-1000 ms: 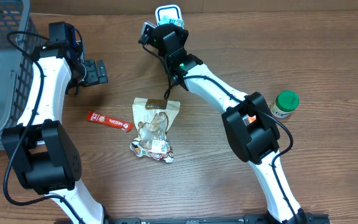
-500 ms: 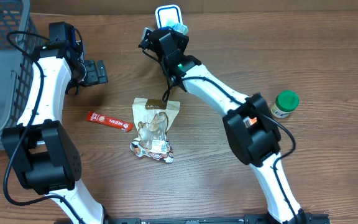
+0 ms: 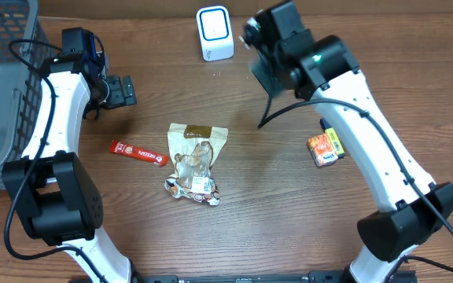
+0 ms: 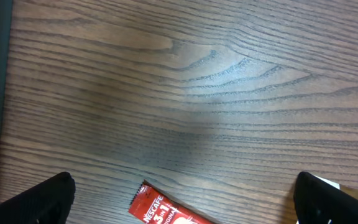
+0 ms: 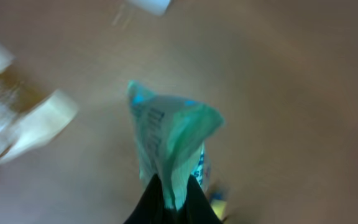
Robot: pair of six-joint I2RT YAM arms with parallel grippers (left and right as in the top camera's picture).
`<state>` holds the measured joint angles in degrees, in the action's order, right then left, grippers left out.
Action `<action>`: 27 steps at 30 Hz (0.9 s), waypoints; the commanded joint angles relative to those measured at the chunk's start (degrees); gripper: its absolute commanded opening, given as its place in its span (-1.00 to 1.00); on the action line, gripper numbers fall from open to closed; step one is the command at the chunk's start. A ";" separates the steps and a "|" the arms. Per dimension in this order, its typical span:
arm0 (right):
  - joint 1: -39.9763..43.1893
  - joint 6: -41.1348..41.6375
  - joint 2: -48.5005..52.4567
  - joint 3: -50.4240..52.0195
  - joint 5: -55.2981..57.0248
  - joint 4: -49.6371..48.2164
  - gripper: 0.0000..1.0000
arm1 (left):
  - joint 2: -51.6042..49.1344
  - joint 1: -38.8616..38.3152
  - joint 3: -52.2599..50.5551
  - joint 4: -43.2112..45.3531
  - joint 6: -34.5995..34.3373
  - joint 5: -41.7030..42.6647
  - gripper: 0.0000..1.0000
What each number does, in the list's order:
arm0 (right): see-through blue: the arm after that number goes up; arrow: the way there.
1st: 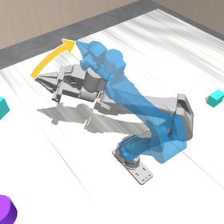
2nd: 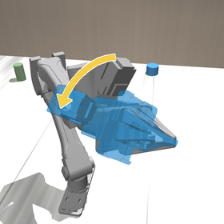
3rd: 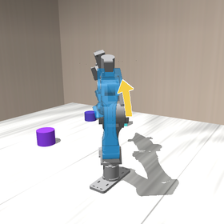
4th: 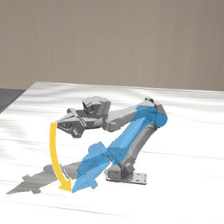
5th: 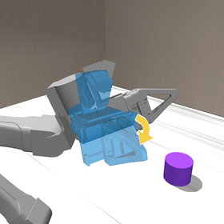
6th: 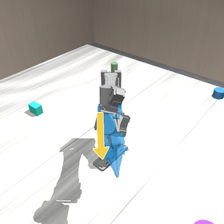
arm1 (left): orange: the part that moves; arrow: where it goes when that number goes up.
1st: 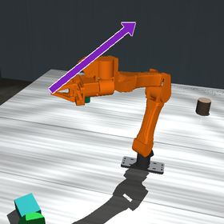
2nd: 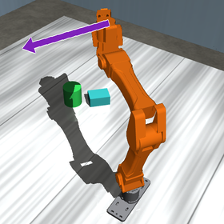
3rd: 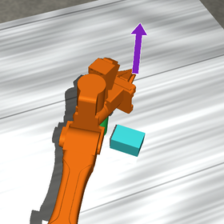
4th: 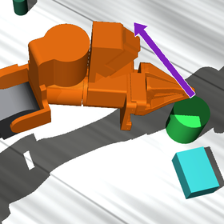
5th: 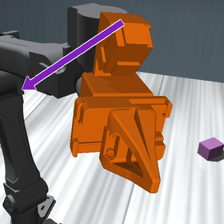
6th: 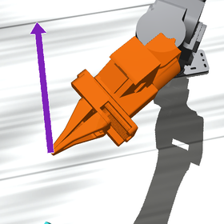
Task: Scan the item barcode
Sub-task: 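Carry the teal packet right and lower it beside the orange packet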
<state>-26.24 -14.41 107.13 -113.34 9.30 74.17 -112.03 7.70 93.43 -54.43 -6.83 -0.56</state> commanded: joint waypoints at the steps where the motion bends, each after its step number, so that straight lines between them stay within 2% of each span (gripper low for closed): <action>1: 3.02 5.66 0.46 3.13 -14.56 6.86 -0.93 | -0.37 -0.24 1.14 0.09 1.07 0.59 1.00; 3: 5.16 5.66 0.46 7.89 -14.99 9.38 -0.93 | -0.37 -0.24 1.14 0.09 1.07 0.59 1.00; 7: 7.78 5.64 0.46 16.26 -14.97 6.84 -0.92 | -0.37 -0.24 1.14 0.09 1.07 0.59 1.00; 12: 11.41 5.66 0.46 27.93 -10.78 -4.55 -0.85 | -0.37 -0.24 1.14 0.09 1.07 0.59 1.00; 14: 12.35 5.68 0.46 29.79 -9.01 -7.28 -0.68 | -0.37 -0.24 1.14 0.09 1.07 0.59 1.00; 16: 13.27 5.79 0.46 30.99 -8.76 -9.77 -0.63 | -0.37 -0.24 1.14 0.09 1.07 0.59 1.00; 18: 13.90 7.45 0.46 31.39 -8.74 -12.00 -0.04 | -0.37 -0.24 1.11 0.09 1.07 0.59 0.99; 19: 14.10 8.98 0.46 31.36 -8.74 -13.84 0.12 | -0.37 -0.24 1.14 0.09 1.07 0.59 1.00; 20: 14.10 9.51 0.46 31.12 -8.72 -15.63 0.25 | -0.37 -0.24 1.11 0.09 1.07 0.59 1.00; 23: 13.92 13.57 0.44 28.52 -9.64 -15.43 0.36 | -0.37 -0.24 1.14 0.09 1.07 0.59 1.00; 24: 13.92 16.57 0.44 27.23 -10.86 -14.51 0.79 | -0.37 -0.24 1.14 0.07 1.07 0.59 1.00; 25: 13.94 18.32 0.44 26.60 -12.50 -14.12 1.00 | -0.37 -0.24 1.14 0.07 1.07 0.59 1.00; 27: 13.94 19.12 0.46 26.64 -13.31 -14.25 1.00 | -0.37 -0.24 1.11 0.09 1.07 0.59 1.00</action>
